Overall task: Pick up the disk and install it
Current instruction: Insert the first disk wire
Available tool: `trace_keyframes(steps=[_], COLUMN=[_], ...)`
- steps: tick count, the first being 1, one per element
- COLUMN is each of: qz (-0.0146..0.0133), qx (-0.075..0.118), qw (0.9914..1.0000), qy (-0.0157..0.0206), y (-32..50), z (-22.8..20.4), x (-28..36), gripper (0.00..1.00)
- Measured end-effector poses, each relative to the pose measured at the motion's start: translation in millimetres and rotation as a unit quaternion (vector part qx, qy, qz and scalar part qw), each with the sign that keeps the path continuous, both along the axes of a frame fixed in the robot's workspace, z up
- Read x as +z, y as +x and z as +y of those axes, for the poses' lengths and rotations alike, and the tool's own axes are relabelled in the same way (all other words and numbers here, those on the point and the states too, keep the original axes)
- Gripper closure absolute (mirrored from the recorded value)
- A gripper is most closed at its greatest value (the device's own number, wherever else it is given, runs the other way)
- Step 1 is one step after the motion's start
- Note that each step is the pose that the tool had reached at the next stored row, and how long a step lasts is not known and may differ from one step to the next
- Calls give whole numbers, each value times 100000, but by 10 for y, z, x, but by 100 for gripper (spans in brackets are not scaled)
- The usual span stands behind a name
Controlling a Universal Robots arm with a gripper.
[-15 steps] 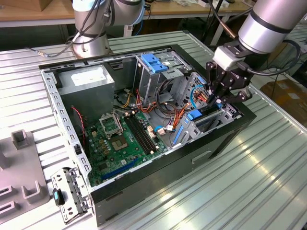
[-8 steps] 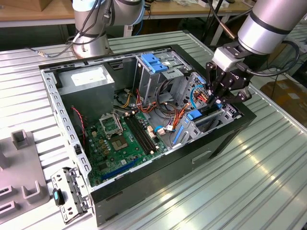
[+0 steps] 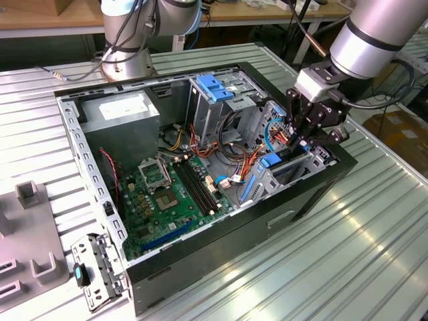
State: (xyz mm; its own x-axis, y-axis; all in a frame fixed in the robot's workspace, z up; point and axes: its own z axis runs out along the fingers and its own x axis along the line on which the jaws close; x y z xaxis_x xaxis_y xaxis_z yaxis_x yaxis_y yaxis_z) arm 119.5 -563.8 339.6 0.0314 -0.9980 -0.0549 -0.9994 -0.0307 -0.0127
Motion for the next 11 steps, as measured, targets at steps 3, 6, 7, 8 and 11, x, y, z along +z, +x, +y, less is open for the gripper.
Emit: trace_keyframes(steps=[3,6,7,8,11], qz=[-1,0,-1,-5,-20], qx=[2,-1,-1,-2,1], qw=[100000,100000,100000,100000,100000], qy=[-8,6,36,33,15], y=[0,0,0,0,0], z=[-1,-1,-1,-1,-1], x=[-2,-4,-7,-7,43], gripper=[82,82,82,82,69])
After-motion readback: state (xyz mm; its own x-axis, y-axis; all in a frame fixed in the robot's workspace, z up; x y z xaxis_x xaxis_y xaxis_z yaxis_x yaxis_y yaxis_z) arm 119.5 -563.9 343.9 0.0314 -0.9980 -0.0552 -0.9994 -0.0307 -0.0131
